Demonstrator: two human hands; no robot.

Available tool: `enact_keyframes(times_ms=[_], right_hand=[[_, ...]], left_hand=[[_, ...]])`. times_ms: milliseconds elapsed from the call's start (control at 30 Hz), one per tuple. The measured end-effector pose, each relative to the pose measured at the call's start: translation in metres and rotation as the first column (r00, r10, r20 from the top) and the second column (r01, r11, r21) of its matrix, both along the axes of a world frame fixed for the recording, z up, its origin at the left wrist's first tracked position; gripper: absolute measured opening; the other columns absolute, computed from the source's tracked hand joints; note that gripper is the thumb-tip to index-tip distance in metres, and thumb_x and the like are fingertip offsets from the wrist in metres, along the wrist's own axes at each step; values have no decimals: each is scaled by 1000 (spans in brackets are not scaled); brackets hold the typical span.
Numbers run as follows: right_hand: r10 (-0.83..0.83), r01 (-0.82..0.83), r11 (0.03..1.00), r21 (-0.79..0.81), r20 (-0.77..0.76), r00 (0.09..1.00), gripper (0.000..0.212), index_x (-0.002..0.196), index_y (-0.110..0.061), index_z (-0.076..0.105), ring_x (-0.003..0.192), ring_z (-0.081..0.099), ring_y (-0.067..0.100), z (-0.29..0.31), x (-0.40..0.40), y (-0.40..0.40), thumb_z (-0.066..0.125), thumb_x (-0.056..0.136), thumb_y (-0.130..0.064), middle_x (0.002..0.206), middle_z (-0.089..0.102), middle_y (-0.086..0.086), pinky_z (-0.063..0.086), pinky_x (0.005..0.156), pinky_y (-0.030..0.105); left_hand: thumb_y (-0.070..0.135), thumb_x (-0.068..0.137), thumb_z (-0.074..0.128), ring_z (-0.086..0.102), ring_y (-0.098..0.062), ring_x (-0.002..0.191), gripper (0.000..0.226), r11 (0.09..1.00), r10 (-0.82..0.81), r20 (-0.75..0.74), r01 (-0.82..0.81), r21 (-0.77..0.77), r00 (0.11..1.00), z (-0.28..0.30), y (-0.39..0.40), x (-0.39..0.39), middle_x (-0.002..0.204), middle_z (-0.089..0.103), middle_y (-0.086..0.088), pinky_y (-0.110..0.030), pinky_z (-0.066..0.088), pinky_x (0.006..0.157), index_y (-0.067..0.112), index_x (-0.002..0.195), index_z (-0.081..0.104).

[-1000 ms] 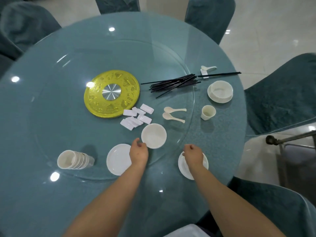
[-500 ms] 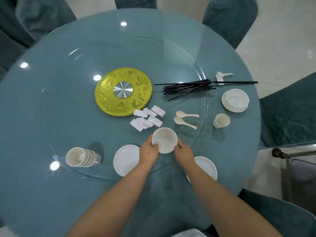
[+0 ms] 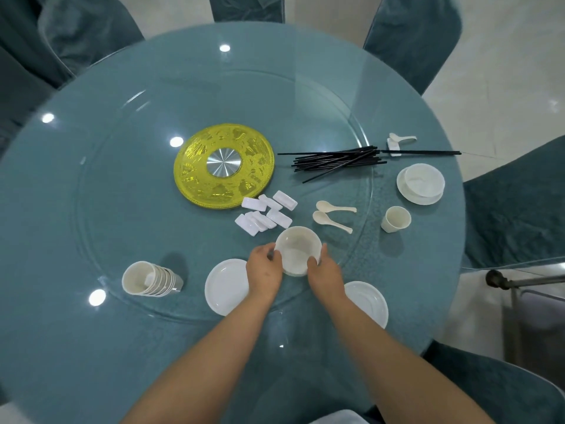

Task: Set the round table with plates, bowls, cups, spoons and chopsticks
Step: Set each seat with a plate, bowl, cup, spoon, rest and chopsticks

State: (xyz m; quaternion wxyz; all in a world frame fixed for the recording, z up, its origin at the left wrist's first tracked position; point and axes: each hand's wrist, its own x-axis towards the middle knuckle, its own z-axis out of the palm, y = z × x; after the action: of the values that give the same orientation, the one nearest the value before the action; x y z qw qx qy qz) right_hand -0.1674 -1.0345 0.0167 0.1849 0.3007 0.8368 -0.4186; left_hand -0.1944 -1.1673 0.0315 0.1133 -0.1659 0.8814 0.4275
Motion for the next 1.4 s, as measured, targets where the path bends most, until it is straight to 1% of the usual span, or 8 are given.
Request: enact_keyframes(times_ms=[100, 200, 267, 367, 567, 833, 1033, 1400], right_hand=[[-68, 72, 997, 16, -199, 978, 23, 107, -13, 57, 99, 58, 30, 3, 3, 4, 39, 97, -24, 104, 64, 10, 47, 85, 37], [-199, 202, 979, -21, -284, 938, 23, 81, -15, 59, 78, 56, 22, 8, 10, 12, 43, 97, -21, 82, 63, 4, 38, 65, 29], [-283, 273, 959, -77, -307, 908, 21, 79, -16, 62, 74, 56, 15, 10, 17, 20, 48, 95, -19, 79, 65, 0, 39, 62, 24], [-394, 368, 919, -142, -298, 869, 13, 89, -25, 66, 82, 60, 11, 11, 31, 35, 54, 94, -21, 85, 66, -9, 41, 74, 22], [-562, 546, 827, -134, -208, 801, 10, 87, -23, 64, 86, 62, 18, 0, 75, 69, 56, 94, -21, 86, 67, -4, 40, 76, 25], [-675, 671, 736, -85, -14, 738, 25, 114, -10, 67, 87, 63, 21, -35, 130, 101, 55, 95, -22, 99, 71, 9, 47, 79, 30], [-700, 703, 704, -104, 68, 711, 30, 118, -4, 66, 94, 66, 27, -51, 145, 105, 57, 94, -19, 104, 71, 13, 52, 89, 37], [-701, 704, 707, -72, 60, 710, 14, 87, -20, 59, 78, 52, 17, -45, 147, 107, 52, 95, -30, 87, 59, 4, 40, 74, 31]], left_hand=[[26, 91, 59, 58, -10, 83, 9, 989, 109, 23, -111, 97, 994, 4, 3, 3, 88, 63, 11, -22, 38, 74, 20, 96, 62], [28, 91, 59, 58, -11, 82, 6, 989, 89, 33, -92, 114, 995, 8, 9, 7, 84, 61, 14, -24, 39, 74, 22, 93, 58], [29, 91, 59, 57, -11, 82, 8, 990, 71, 47, -76, 116, 996, 9, 15, 10, 84, 60, 14, -25, 39, 73, 21, 94, 59], [28, 91, 60, 58, -9, 81, 8, 989, 22, 54, -29, 146, 998, 7, 26, 17, 85, 62, 14, -22, 39, 72, 20, 93, 59], [26, 90, 60, 57, 1, 77, 4, 975, -127, 70, 112, 191, 989, -5, 57, 40, 85, 64, 16, -5, 38, 61, 22, 91, 62], [21, 91, 53, 66, -19, 90, 16, 956, -278, 208, 251, 150, 938, -30, 85, 71, 97, 70, 3, -32, 51, 84, 16, 100, 65], [21, 92, 53, 67, -19, 90, 16, 959, -284, 281, 264, 106, 917, -37, 86, 83, 98, 71, 1, -28, 50, 81, 16, 100, 66], [22, 92, 52, 68, -24, 90, 17, 972, -229, 297, 202, 118, 927, -33, 79, 80, 98, 69, -1, -38, 54, 86, 16, 101, 65]])
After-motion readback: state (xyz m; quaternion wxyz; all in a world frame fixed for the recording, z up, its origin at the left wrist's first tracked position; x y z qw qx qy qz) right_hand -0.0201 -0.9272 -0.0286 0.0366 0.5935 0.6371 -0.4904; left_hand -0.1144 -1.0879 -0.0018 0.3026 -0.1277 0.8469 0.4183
